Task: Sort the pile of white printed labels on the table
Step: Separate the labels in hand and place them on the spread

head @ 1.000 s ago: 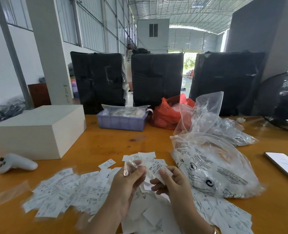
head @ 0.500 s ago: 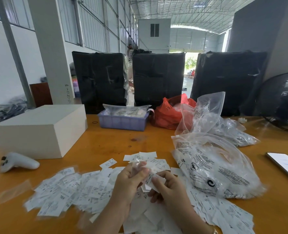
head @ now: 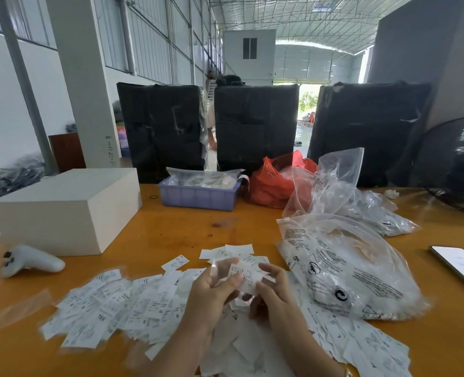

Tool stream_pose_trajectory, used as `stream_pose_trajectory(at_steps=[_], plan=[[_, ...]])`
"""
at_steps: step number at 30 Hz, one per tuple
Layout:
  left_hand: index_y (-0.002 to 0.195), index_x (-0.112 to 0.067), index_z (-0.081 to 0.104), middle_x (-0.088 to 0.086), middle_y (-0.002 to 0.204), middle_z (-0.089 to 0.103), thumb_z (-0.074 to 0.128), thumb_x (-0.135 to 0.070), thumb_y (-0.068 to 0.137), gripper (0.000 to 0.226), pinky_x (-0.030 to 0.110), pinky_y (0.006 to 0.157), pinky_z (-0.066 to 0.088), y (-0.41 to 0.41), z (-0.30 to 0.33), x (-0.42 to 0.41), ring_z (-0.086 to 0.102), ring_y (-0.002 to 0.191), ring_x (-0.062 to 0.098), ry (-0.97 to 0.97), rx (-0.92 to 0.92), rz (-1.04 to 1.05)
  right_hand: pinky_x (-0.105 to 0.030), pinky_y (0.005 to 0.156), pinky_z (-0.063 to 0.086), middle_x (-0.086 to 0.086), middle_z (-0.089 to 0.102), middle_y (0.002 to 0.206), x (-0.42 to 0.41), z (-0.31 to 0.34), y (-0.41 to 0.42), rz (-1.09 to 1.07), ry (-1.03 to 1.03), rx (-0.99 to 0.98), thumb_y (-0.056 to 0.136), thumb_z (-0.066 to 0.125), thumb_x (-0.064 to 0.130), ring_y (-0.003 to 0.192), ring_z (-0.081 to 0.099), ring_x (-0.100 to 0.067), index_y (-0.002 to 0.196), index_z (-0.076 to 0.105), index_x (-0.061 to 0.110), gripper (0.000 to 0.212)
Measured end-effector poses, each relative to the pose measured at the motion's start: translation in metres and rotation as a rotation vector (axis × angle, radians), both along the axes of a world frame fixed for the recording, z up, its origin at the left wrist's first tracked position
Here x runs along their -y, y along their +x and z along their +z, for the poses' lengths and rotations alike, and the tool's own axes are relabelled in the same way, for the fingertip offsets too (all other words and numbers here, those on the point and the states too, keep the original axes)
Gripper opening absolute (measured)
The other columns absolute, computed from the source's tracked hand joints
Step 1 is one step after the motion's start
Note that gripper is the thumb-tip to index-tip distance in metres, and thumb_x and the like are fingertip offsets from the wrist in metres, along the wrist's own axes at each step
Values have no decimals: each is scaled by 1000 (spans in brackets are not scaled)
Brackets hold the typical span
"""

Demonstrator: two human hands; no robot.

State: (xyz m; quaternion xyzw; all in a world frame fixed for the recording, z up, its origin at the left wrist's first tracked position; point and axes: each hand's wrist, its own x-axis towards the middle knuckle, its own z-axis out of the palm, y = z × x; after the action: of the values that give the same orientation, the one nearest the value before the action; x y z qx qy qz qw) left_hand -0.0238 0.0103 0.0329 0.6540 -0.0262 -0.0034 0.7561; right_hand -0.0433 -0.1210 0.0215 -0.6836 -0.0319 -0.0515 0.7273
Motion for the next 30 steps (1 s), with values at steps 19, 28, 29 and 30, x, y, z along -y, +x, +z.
stream_pose_trajectory(at_steps=[19, 28, 29, 30], plan=[[107, -32, 63, -8, 107, 68, 72, -21, 84, 27, 25, 68, 58, 11, 4, -17, 70, 86, 13, 255, 104, 201, -17, 86, 48, 13, 67, 111, 20, 14, 8, -288, -906, 386, 93, 53, 23, 89, 61, 2, 121, 61, 29, 30], [141, -23, 37, 6, 136, 49, 75, -11, 80, 73, 24, 66, 52, 31, -2, -69, 59, 97, 19, 663, 25, 413, -25, 69, 41, -9, 63, 119, 142, 37, 70, -636, -1005, 30, 90, 50, 6, 89, 60, -22, 113, 67, 12, 29], [142, -22, 35, 7, 137, 49, 75, -11, 80, 74, 31, 74, 54, 32, -3, -72, 58, 106, 25, 712, 3, 420, -28, 76, 43, -10, 63, 119, 149, 33, 74, -580, -1068, -66, 90, 52, 10, 101, 59, -25, 113, 66, 11, 27], [143, -21, 35, 8, 137, 48, 75, -14, 81, 74, 37, 82, 52, 32, -4, -73, 55, 113, 27, 805, -19, 437, -29, 80, 44, -11, 64, 113, 152, 30, 75, -513, -1164, -164, 90, 55, 17, 105, 59, -26, 106, 67, 12, 20]])
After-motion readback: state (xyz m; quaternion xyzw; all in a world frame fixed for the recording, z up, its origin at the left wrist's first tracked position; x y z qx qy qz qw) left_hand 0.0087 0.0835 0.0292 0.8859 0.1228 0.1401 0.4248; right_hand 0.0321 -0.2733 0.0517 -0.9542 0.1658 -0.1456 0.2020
